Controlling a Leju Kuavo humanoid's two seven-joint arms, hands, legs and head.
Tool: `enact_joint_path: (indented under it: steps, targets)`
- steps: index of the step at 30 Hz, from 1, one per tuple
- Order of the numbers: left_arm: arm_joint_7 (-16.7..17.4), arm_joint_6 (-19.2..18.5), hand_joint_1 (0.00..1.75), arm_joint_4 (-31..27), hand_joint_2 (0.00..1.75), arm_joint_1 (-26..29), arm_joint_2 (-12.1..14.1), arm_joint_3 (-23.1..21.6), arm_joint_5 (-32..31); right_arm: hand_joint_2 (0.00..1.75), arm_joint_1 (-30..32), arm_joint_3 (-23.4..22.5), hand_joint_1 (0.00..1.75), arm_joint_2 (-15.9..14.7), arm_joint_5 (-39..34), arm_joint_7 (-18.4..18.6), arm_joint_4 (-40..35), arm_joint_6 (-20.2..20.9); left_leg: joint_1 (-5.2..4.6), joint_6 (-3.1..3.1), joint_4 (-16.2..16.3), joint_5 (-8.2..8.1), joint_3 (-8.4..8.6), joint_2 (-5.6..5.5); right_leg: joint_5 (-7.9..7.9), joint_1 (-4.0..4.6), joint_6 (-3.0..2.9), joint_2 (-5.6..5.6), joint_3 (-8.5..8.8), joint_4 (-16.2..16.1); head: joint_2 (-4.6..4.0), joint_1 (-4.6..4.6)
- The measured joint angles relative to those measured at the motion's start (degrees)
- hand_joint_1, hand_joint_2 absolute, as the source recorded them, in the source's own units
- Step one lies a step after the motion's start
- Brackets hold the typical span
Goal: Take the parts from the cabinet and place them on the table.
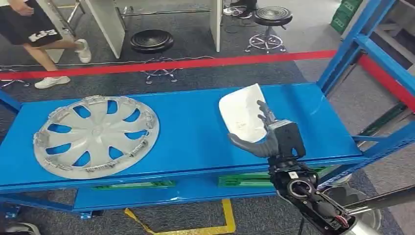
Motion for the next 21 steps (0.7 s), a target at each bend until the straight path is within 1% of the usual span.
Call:
enact_joint_path:
  steps: [2, 3, 4, 7, 8, 9, 10, 12, 13, 15, 17, 21]
  targets:
    - [0.0, 0.0, 0.0, 0.0, 0.0, 0.1, 0.0, 0.0, 0.0, 1.75, 0.0, -0.1, 0.0, 0.0, 0.0, 0.0, 0.0, 0.0, 0.11, -0.19, -0.1, 0.09, 0.0, -0.01, -0.03, 0.1, -0.08, -0.04, 0.0, 0.0, 0.0, -0.48]
    - [0.0, 0.0, 0.0, 0.0, 0.0, 0.1, 0.0, 0.0, 0.0, 1.75, 0.0, -0.1, 0.0, 0.0, 0.0, 0.0, 0.0, 0.0, 0.15, -0.35, -0.2, 0.12, 0.0, -0.02, -0.01, 0.14, -0.14, -0.06, 0.0, 0.0, 0.0, -0.57]
    - [0.0, 0.0, 0.0, 0.0, 0.0, 0.1, 0.0, 0.0, 0.0, 1.75, 0.0, -0.1, 0.0, 0.0, 0.0, 0.0, 0.0, 0.0, 0.17, -0.47, -0.2, 0.13, -0.02, -0.02, -0.05, 0.17, -0.32, -0.07, 0.0, 0.0, 0.0, -0.64]
    - [0.0, 0.0, 0.0, 0.0, 0.0, 0.1, 0.0, 0.0, 0.1, 1.75, 0.0, -0.3, 0.0, 0.0, 0.3, 0.1, 0.0, 0.0, 0.17, -0.73, -0.2, 0.17, -0.02, -0.01, 0.03, 0.18, -0.43, -0.06, 0.01, 0.0, 0.0, -0.66]
    - [-0.1, 0.0, 0.0, 0.0, 0.0, 0.1, 0.0, 0.0, 0.1, 1.75, 0.0, -0.3, 0.0, 0.0, 0.8, 0.5, 0.0, 0.1, 0.17, -0.79, -0.2, 0.17, -0.01, -0.01, 0.06, 0.17, -0.49, -0.06, 0.02, 0.0, 0.0, -0.66]
    - [-0.2, 0.0, 0.0, 0.0, 0.0, 0.1, 0.0, 0.0, 0.2, 1.75, -0.1, -0.4, 0.0, 0.0, 2.2, 1.9, 0.1, 0.2, 0.17, -0.82, -0.2, 0.19, -0.02, -0.01, 0.07, 0.16, -0.49, -0.06, 0.02, 0.0, 0.0, -0.66]
    - [-0.3, 0.0, 0.0, 0.0, 0.0, 0.1, 0.0, 0.0, 0.5, 1.75, -0.2, -0.5, 0.0, -0.1, 4.3, 4.2, 0.2, 0.5, 0.16, -0.83, -0.2, 0.19, -0.01, -0.01, 0.08, 0.14, -0.5, -0.06, 0.03, 0.0, 0.0, -0.61]
    - [-0.4, 0.0, 0.0, 0.0, 0.0, 0.3, 0.2, 0.0, 1.1, 1.75, -0.7, -0.9, 0.0, -0.6, 11.6, 11.8, 0.4, 2.8, 0.12, -0.83, -0.2, 0.19, -0.01, -0.01, 0.1, 0.1, -0.52, -0.06, 0.04, 0.0, 0.0, -0.64]
    - [-0.5, 0.0, 0.0, 0.0, 0.0, 0.4, 0.2, 0.0, 1.2, 1.75, -1.1, -0.9, 0.0, -1.4, 15.8, 16.5, 0.5, 4.4, 0.11, -0.83, -0.2, 0.19, 0.0, -0.01, 0.11, 0.09, -0.51, -0.07, 0.04, 0.0, 0.0, -0.66]
    - [-0.5, 0.0, 0.0, 0.1, 0.0, 0.8, 0.2, 0.0, 1.5, 1.75, -1.5, -1.0, 0.0, -2.4, 21.3, 22.5, 0.5, 6.9, 0.08, -0.82, -0.1, 0.2, -0.02, -0.03, 0.11, 0.07, -0.5, -0.07, 0.05, 0.0, 0.0, -0.59]
    - [-0.5, 0.0, 0.0, 0.1, 0.0, 1.1, 0.3, 0.0, 1.6, 1.75, -2.1, -1.1, 0.0, -3.5, 25.6, 26.4, 0.5, 9.9, -0.11, -0.81, -0.1, 0.19, -0.02, -0.01, 0.15, 0.05, -0.44, -0.07, 0.04, 0.0, 0.0, -0.62]
    - [-0.8, 0.0, 0.0, 0.1, 0.0, 1.2, 0.3, 0.0, 1.8, 1.75, -2.6, -1.0, 0.0, -4.8, 29.6, 30.2, 0.1, 13.3, -0.18, -0.8, -0.1, 0.18, -0.03, -0.02, 0.15, 0.04, -0.44, -0.1, 0.05, -0.1, 0.0, -0.57]
